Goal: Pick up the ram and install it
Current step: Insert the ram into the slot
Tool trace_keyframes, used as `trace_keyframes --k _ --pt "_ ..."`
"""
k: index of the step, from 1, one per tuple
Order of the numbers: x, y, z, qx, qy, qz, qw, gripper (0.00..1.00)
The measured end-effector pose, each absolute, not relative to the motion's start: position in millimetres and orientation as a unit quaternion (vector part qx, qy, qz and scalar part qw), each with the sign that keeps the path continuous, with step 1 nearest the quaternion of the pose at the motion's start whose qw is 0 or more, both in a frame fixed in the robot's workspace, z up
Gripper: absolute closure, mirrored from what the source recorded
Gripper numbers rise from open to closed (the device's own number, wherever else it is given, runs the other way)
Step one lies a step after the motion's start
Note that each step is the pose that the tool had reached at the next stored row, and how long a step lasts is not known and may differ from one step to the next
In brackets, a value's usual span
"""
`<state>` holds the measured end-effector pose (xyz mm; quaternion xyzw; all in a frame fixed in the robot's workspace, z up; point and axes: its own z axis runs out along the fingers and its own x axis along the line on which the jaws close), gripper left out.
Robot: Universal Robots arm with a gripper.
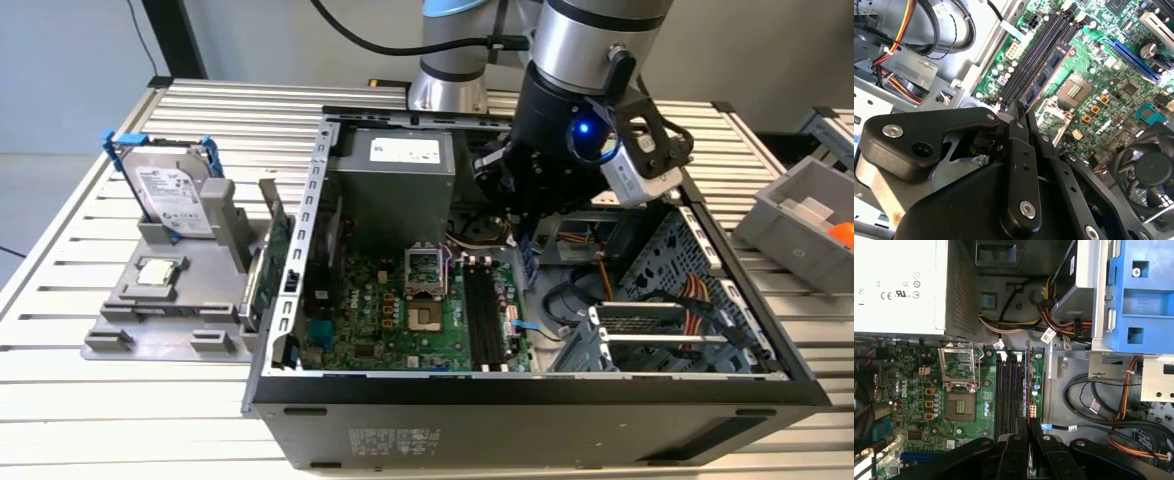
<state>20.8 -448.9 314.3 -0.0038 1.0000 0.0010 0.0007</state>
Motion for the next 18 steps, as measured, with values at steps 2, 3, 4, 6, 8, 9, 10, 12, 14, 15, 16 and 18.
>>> trace_keyframes --k 2,3,4,6,8,9,10,12,14,15,16,18 --pt "20.8 -448.9 311.2 -0.004 1.000 0.001 -0.001 1.00" --pt "20.8 -448.9 309.7 -0.004 1.000 0.001 -0.001 1.00" --pt "20.8 -448.9 308.0 -0.004 1.000 0.001 -0.002 1.00" --pt "20.9 -448.9 306.7 -0.003 1.000 0.001 -0.002 1.00" --pt "20.9 -448.9 305.2 0.003 1.000 0.001 -0.002 1.00" --pt "20.9 -448.9 304.9 0.007 1.000 0.001 -0.002 1.00" --pt "20.9 -448.9 303.8 0.015 1.000 0.001 -0.002 1.00" --pt "20.6 -448.9 301.7 0.027 1.000 0.001 -0.001 1.00" --pt "20.5 -448.9 299.2 0.028 1.000 0.001 -0.001 1.00" --pt "20.5 -448.9 297.9 0.028 1.000 0.001 -0.001 1.00" --pt "20.3 -448.9 296.5 0.028 1.000 0.001 -0.001 1.00" --pt "19.4 -448.9 292.9 0.028 1.000 0.001 -0.001 1.00"
